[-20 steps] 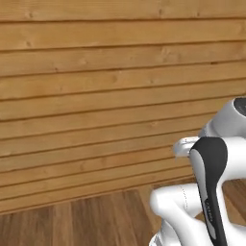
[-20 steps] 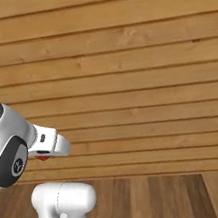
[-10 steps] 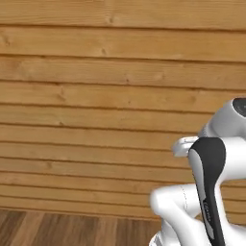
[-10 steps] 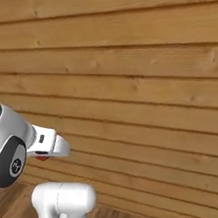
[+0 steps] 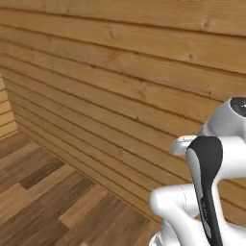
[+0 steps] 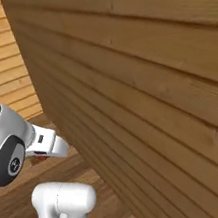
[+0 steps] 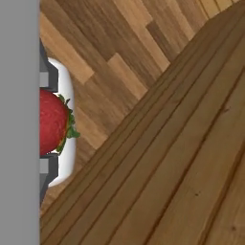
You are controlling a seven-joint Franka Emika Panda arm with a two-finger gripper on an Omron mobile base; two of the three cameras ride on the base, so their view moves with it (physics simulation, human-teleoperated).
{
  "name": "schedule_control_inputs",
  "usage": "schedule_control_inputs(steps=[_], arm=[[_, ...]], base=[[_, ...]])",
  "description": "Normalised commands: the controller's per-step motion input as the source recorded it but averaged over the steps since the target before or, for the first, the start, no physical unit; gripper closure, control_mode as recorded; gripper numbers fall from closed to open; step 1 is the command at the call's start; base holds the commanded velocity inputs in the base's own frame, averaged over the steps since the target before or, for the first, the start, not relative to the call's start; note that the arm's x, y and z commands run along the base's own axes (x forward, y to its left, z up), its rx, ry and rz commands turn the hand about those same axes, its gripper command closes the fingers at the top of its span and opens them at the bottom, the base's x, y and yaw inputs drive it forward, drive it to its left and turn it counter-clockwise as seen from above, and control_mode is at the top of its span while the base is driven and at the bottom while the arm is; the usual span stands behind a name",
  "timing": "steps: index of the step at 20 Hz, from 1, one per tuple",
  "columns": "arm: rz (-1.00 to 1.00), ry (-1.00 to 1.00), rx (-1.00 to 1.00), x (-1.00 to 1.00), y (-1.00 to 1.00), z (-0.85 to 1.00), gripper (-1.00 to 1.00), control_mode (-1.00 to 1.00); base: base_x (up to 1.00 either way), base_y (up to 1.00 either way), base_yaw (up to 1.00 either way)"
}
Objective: Take the strawberry from the fridge and place it on top of the pancake, located on the dining counter.
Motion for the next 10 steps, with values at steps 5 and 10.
schedule_control_inputs(steps=[5, 10], arm=[[0.0, 0.0, 0.0, 0.0, 0.0, 0.0, 1.0, 1.0], [0.0, 0.0, 0.0, 0.0, 0.0, 0.0, 1.0, 1.0]], base=[[0.16, -0.03, 1.0], [0.3, -0.06, 1.0]])
